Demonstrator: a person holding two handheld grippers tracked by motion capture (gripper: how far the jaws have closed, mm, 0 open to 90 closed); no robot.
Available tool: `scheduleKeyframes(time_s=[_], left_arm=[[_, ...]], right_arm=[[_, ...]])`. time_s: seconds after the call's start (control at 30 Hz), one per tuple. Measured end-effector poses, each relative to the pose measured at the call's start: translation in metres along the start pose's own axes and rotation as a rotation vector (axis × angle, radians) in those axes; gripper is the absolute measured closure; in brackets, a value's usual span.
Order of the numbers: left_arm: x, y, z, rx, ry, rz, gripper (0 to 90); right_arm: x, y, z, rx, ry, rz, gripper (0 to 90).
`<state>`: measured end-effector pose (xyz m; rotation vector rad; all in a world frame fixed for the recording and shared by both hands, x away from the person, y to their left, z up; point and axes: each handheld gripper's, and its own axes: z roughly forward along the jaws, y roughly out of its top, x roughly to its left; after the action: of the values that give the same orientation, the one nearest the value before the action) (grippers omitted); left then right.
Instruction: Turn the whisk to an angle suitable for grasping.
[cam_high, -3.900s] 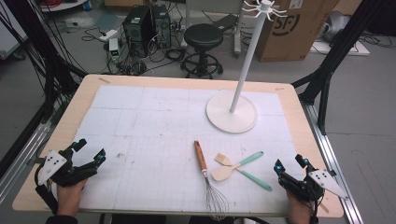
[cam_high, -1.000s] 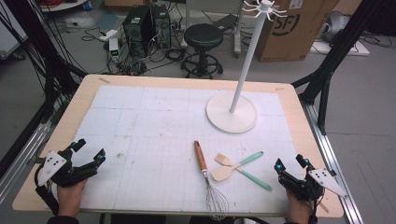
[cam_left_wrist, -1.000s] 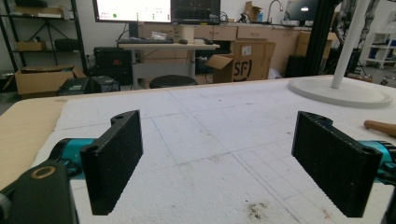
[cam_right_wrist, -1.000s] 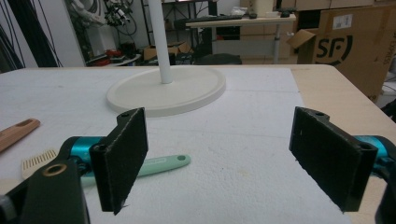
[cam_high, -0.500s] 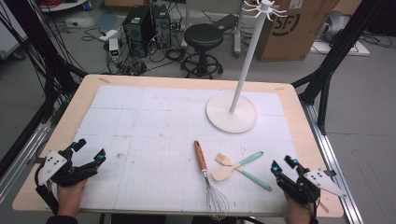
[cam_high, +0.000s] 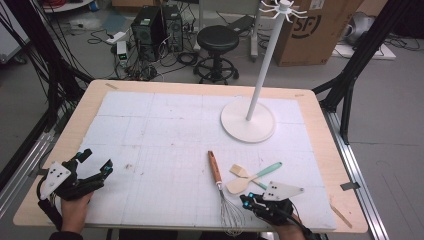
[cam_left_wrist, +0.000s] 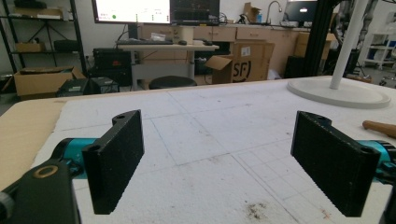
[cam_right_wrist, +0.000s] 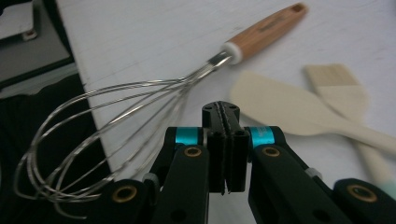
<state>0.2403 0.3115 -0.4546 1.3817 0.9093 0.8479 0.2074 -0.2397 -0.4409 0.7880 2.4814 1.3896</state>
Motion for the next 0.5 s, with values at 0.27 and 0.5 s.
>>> scheduleKeyframes(time_s=[0.27,0.5], left_arm=[[0.000,0.000,-0.001,-0.003,0.001,0.001,18.2],[0.000,0.000,-0.001,-0.004,0.001,0.001,18.3]], right_arm=[[0.008,0.008,0.020,0.044,0.066,-0.012,89.3],[0.008,0.018,0.032,0.055,0.084,0.003,89.3]])
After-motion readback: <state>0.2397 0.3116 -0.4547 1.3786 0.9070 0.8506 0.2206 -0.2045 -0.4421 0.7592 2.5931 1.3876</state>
